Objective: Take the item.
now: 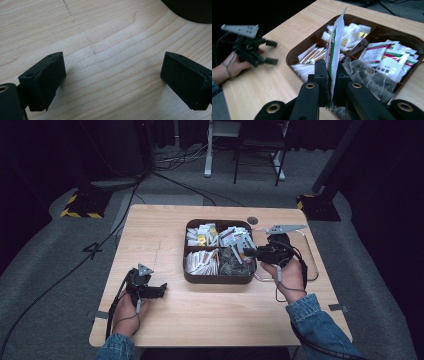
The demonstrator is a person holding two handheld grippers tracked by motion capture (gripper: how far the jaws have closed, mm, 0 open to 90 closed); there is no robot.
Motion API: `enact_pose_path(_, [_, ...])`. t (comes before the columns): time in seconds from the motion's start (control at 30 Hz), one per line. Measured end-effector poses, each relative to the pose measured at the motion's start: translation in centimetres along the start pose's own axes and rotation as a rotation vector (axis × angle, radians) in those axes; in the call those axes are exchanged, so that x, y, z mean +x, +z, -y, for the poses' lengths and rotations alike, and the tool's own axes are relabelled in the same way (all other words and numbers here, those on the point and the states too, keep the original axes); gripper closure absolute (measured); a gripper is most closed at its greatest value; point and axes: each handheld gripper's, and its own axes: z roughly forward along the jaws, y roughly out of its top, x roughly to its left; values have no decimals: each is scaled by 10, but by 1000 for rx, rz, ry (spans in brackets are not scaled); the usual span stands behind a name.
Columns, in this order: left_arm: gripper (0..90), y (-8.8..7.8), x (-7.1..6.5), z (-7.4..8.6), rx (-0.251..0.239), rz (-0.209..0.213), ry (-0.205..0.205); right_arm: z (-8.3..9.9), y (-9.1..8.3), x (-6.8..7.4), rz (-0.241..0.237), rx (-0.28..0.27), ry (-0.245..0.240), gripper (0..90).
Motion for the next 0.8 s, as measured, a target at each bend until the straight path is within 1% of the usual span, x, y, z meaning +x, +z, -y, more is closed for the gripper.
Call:
enact_pose_path(0.1, [63, 0, 0, 0, 0, 0, 0, 6, -1, 8, -10, 29, -35, 844])
enact_pose_path(0.23, [63, 0, 0, 0, 0, 0, 0, 14, -3, 17, -40, 41, -46, 844])
enact_pose_path(0.47, [63, 0, 0, 0, 0, 0, 0, 25, -3, 35, -73, 62, -80, 844])
enact_pose_path(0.57, [63, 0, 0, 0, 0, 0, 0, 32, -3, 41, -79, 72, -91, 844])
enact_pose_path(0.63, [63, 0, 0, 0, 0, 0, 0, 37, -3, 43, -85, 76, -88, 844])
enact_pose_path(0.8, [63, 0, 0, 0, 0, 0, 0, 52, -4, 44, -105, 89, -60, 844])
